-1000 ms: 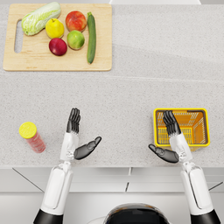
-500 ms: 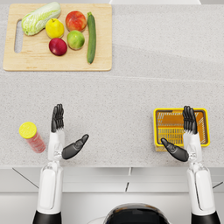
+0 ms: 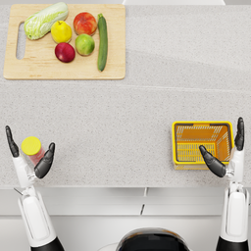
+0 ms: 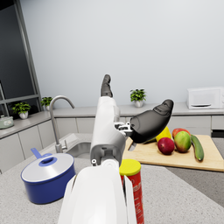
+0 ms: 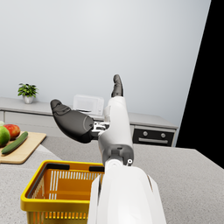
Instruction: Pick up the red potato chip and place it into the yellow basket
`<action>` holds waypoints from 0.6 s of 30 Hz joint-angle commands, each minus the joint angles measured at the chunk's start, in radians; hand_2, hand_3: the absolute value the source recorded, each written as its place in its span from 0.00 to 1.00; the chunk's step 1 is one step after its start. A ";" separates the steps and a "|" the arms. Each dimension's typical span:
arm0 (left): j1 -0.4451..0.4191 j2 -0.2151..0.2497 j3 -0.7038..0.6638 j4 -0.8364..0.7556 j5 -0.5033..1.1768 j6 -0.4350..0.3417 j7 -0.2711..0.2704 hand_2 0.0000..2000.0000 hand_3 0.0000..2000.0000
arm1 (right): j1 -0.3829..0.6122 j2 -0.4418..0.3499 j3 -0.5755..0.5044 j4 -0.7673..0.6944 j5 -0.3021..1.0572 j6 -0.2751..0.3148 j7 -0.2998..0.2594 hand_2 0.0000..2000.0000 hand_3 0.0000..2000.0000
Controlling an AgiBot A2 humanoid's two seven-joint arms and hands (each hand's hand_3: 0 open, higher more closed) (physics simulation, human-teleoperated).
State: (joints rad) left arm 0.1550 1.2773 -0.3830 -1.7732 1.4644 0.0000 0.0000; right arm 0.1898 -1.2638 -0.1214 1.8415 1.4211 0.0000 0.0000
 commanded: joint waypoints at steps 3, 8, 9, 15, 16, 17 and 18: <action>-0.007 0.006 -0.017 0.139 0.002 0.000 0.000 0.00 0.00 | 0.025 -0.004 0.046 -0.003 0.002 0.000 0.000 0.00 0.00; -0.001 0.009 0.025 0.331 0.004 0.000 0.000 0.00 0.00 | 0.023 -0.013 0.090 -0.002 0.003 0.000 0.000 0.00 0.00; 0.000 0.009 0.037 0.377 0.004 0.000 0.000 0.00 0.00 | 0.021 -0.014 0.098 -0.002 0.003 0.000 0.000 0.00 0.00; 0.064 0.006 0.084 0.585 0.004 0.000 0.000 0.00 0.00 | 0.030 -0.026 0.128 -0.005 0.003 0.000 0.000 0.00 0.00; 0.079 0.005 0.087 0.615 0.004 0.001 0.000 0.00 0.00 | 0.028 -0.028 0.128 -0.007 0.003 0.000 0.000 0.00 0.00; 0.084 0.005 0.075 0.623 0.004 0.001 0.000 0.68 0.16 | 0.030 -0.030 0.130 -0.005 0.003 0.000 0.000 0.00 0.00; 0.097 0.004 0.071 0.643 0.004 0.001 0.000 1.00 0.33 | 0.032 -0.032 0.130 -0.011 0.003 0.000 0.000 0.00 0.00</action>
State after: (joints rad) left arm 0.2150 1.2897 -0.3081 -1.1829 1.4684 -0.0057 -0.0012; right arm 0.2103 -1.2955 0.0046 1.8321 1.4240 0.0000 0.0000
